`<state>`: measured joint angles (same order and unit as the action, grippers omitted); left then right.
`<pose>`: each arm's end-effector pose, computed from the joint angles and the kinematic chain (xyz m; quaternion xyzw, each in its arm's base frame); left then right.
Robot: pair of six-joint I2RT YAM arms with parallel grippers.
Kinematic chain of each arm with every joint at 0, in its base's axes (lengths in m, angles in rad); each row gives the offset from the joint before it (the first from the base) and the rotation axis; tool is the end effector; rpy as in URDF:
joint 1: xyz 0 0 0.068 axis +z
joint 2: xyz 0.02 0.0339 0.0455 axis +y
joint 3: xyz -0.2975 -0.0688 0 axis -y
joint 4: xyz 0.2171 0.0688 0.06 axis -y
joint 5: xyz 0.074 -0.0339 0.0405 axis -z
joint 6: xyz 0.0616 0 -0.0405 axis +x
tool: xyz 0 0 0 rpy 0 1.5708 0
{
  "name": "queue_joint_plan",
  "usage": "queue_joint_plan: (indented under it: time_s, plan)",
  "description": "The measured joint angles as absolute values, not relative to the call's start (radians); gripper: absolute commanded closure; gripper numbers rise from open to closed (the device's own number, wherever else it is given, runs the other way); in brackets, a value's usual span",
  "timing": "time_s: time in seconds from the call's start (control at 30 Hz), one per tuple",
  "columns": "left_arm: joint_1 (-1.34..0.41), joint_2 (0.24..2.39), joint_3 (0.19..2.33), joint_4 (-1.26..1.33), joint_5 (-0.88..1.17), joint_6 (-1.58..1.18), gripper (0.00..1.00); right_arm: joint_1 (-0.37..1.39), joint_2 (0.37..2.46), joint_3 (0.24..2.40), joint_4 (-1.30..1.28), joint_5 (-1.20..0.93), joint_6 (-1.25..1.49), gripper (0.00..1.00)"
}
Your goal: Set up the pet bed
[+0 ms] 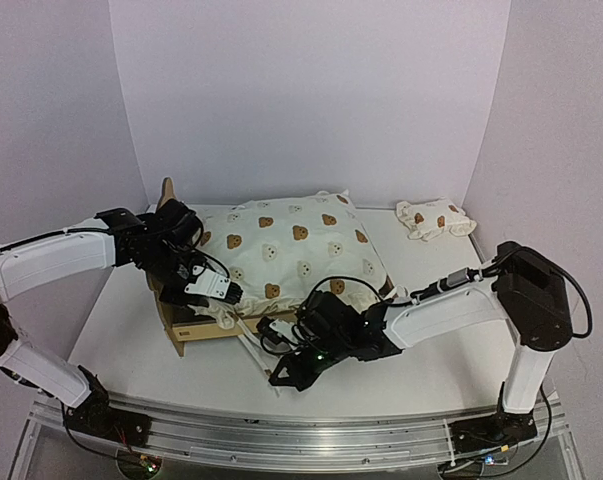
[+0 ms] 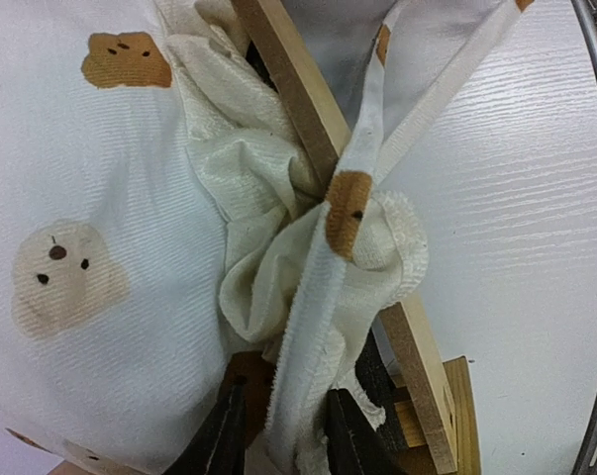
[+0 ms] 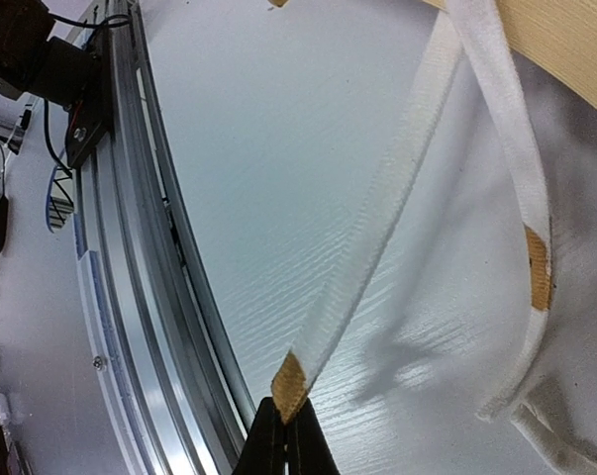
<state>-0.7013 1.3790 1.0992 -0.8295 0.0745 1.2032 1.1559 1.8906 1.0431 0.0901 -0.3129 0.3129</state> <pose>0.1871 -0.1640 0.2820 0.7975 0.5572 0.0216 0.2304 0.1433 0.3724 0.1818 -0.4274 0.8026 0.3681 0.1941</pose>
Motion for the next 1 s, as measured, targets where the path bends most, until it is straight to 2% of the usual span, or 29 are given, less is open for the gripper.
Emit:
queue_joint_plan:
  time_s: [0.13,0.37,0.47,0.67,0.77,0.83,1.0]
  plan:
    - [-0.701,1.378,1.099,-0.828,0.051,1.209,0.99,1.159,1.900,1.090,0.051,-0.369,0.294,1.00]
    - [-0.671,1.398,1.162,-0.832,0.053,1.180,1.00,1.169,1.917,1.159,-0.047,-0.463,0.224,1.00]
    - [-0.641,1.420,1.200,-0.838,0.082,1.159,0.96,1.167,1.934,1.160,-0.087,-0.463,0.187,1.00]
    - [-0.645,1.369,1.127,-0.883,0.119,1.209,0.98,1.170,1.980,1.177,-0.157,-0.471,0.148,1.00]
    - [-0.655,1.302,1.057,-0.904,0.128,1.293,0.93,1.175,1.985,1.183,-0.180,-0.471,0.137,1.00]
    - [-0.656,1.254,1.015,-0.927,0.134,1.372,0.86,1.178,1.985,1.186,-0.185,-0.468,0.130,1.00]
    - [-0.657,1.142,0.913,-0.965,0.129,1.585,0.52,1.180,1.985,1.209,-0.206,-0.467,0.120,0.98]
